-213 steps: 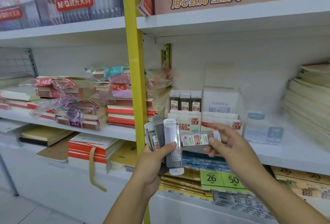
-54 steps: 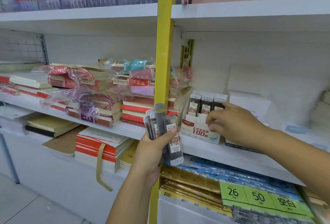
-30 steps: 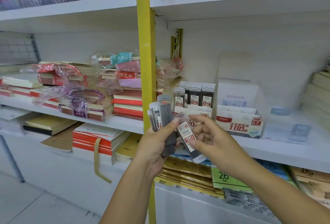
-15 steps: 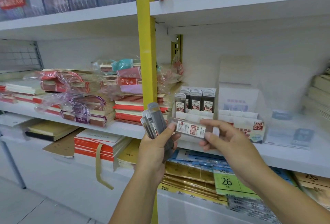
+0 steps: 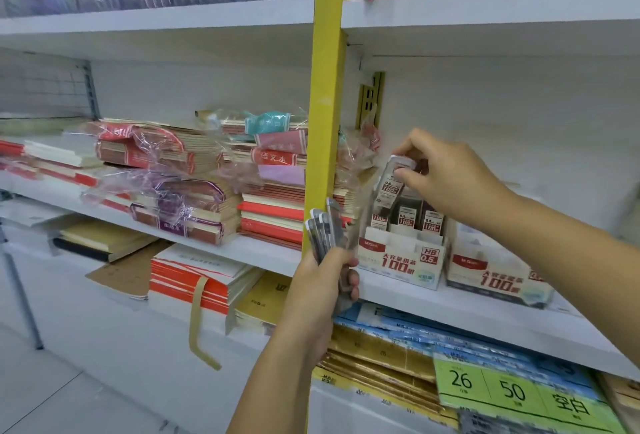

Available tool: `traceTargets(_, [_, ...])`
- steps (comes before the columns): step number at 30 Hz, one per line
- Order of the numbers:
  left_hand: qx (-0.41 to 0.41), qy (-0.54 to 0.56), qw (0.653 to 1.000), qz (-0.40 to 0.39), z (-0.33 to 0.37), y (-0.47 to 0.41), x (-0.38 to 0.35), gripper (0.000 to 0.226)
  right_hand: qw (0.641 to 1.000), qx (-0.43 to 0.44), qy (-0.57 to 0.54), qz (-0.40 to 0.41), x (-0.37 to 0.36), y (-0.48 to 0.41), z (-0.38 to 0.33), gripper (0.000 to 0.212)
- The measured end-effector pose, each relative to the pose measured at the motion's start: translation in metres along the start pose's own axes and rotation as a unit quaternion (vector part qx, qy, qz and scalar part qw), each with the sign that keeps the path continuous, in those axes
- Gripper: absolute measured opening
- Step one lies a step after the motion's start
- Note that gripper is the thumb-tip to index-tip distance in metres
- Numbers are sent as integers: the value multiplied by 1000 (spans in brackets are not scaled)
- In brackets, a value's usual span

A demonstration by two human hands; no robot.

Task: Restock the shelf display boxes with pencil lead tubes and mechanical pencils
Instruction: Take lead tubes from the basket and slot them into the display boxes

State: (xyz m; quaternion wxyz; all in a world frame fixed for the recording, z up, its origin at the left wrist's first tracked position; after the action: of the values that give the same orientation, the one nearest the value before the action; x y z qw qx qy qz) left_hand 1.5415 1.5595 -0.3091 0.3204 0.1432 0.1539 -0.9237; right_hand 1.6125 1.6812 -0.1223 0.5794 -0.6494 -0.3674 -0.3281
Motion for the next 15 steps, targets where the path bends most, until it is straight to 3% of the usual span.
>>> traceTargets(4, [-17, -9, 999, -37, 4, 1, -4, 15, 998, -50, 13, -42, -20, -25, 19, 15])
traceTargets(12, [-43, 13, 992, -115, 12, 7, -15, 34, 986, -30, 167, -5, -40, -10, 13, 28])
traceTargets(15, [-42, 32, 990, -133, 11, 8, -18, 39, 998, -18, 19, 64, -26, 15, 7, 28])
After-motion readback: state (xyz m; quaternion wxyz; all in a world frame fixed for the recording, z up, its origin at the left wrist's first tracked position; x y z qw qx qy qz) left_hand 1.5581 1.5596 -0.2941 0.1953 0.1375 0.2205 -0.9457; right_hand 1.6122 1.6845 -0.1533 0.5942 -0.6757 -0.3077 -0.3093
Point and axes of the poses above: each hand's wrist, its own y-axis away from the middle knuckle, its own x-axis out of the back of the hand, z = x × y, the point moved 9 cm from there along -y, towards the middle knuckle, and after that the axes turned 14 degrees about -z, right-handed, at the moved point
